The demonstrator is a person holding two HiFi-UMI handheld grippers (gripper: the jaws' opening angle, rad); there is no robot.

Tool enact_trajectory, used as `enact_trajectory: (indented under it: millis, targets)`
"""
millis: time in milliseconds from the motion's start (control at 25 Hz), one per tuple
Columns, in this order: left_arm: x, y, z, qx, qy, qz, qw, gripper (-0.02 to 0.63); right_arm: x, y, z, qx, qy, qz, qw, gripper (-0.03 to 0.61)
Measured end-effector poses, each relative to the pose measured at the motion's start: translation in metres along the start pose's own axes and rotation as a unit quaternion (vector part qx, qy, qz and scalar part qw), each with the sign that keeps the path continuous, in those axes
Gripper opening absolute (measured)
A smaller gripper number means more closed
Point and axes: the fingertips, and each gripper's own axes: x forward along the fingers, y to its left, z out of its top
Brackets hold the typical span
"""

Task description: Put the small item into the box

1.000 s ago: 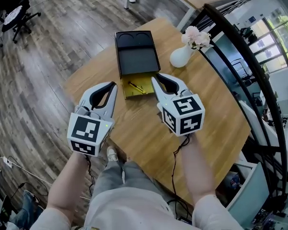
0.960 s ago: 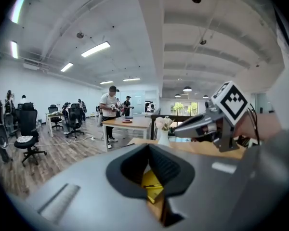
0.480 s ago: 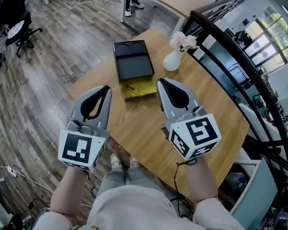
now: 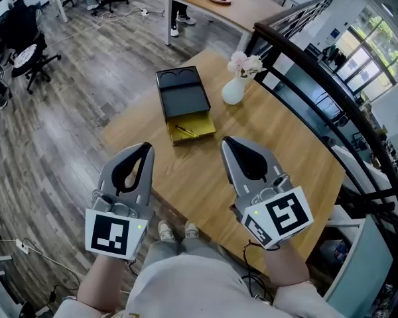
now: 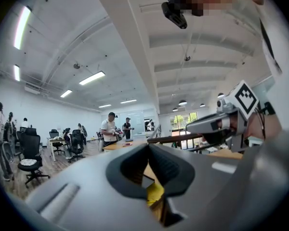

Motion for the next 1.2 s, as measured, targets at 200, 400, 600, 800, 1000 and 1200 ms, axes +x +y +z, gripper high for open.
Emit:
enact_trajectory:
  millis: [200,400,600,800,1000,1200]
  targets:
    - [-0.009,-0.012,-0.006,0.015,0.013,-0.003,0.9998,0.002,-0.017,0.005,-0.007,0.011,0.003,0.003,1.000,0.000]
    - [-0.015,-0.024,-0.016,0.011,0.029,-0.009,0.9995,0.002,-0.029,0.010,-0.020,0.016,0.017,0.010,1.000,0.000]
    - [-0.014,-0.029,-0.020,0.008,0.036,-0.012,0.9993,0.002,-0.030,0.012,-0.026,0.015,0.025,0.014,0.999,0.000]
    - [-0.013,-0.027,-0.021,0.012,0.037,-0.014,0.9992,0.002,-0.030,0.013,-0.026,0.017,0.020,0.010,1.000,0.000]
    - [-0.013,-0.035,-0.022,0.011,0.043,-0.024,0.9987,0.002,-0.033,0.009,-0.027,0.017,0.020,0.004,1.000,0.000]
    - [-0.014,-0.037,-0.024,0.007,0.042,-0.025,0.9988,0.002,-0.032,0.008,-0.029,0.018,0.020,0.005,1.000,0.000]
